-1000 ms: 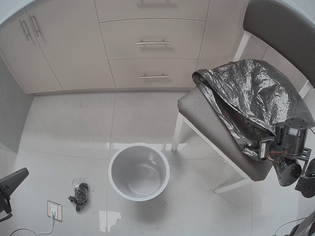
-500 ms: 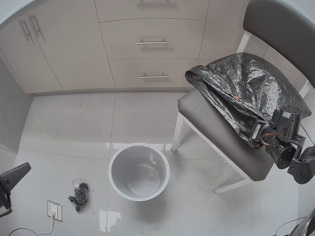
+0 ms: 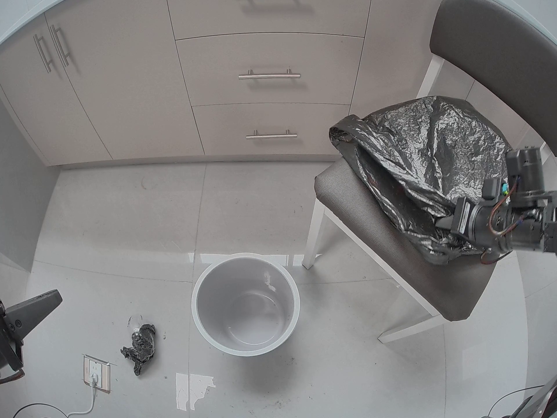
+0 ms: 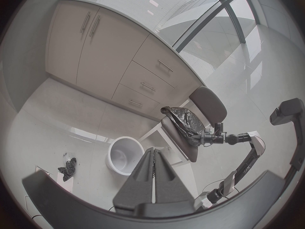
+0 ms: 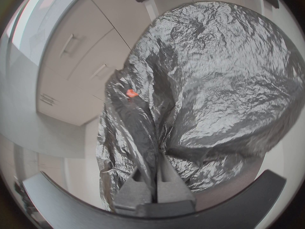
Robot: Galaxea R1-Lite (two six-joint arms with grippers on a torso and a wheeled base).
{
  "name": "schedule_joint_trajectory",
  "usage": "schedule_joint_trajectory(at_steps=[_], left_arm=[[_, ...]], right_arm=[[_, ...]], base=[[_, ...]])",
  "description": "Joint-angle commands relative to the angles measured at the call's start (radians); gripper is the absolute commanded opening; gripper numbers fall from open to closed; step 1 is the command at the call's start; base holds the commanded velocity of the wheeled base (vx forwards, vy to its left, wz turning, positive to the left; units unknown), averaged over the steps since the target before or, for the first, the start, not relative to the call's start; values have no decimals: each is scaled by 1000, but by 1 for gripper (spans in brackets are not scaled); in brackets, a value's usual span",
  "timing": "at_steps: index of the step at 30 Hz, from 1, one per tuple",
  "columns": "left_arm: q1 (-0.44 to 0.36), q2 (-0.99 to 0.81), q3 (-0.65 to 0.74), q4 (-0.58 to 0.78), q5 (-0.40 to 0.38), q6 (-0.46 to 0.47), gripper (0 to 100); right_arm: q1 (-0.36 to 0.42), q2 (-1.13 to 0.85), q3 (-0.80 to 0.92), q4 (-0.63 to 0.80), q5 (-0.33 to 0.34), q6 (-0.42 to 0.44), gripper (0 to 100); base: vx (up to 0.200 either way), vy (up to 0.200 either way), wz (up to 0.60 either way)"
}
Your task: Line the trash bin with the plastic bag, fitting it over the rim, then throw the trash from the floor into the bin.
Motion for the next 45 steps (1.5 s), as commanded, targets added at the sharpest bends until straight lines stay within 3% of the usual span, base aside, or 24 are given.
schedule_joint_trajectory(at_steps=[1, 8, 12, 18, 28, 32, 38, 39, 45], left_arm=[[-58, 21, 1, -1, 0, -4, 0], [-97, 46, -4, -13, -1, -4, 0], [-117, 78, -9, -18, 0, -7, 0], [-117, 134, -10, -104, 0, -80, 0], [-134, 294, -85, -134, -1, -150, 0], [-166, 328, -141, -131, -3, -224, 0], [-232, 346, -144, -131, -11, -225, 0], [-248, 366, -144, -131, -11, -224, 100], [-308, 421, -125, -136, -9, -205, 100]], right_arm=[[-60, -84, -182, 138, 131, 72, 0], [-37, -85, -242, 181, 238, 124, 0], [-37, -115, -291, 220, 404, 208, 0], [-35, -208, -348, 306, 602, 244, 0], [66, -288, -363, 309, 620, 247, 0], [96, -290, -398, 310, 620, 247, 0], [136, -308, -420, 310, 620, 247, 0], [150, -311, -420, 309, 618, 247, 0], [173, -319, -435, 307, 612, 247, 0]], base=[[0, 0, 0], [0, 0, 0], [0, 0, 0], [0, 0, 0], [0, 0, 0], [0, 0, 0], [0, 0, 0], [0, 0, 0], [0, 0, 0]])
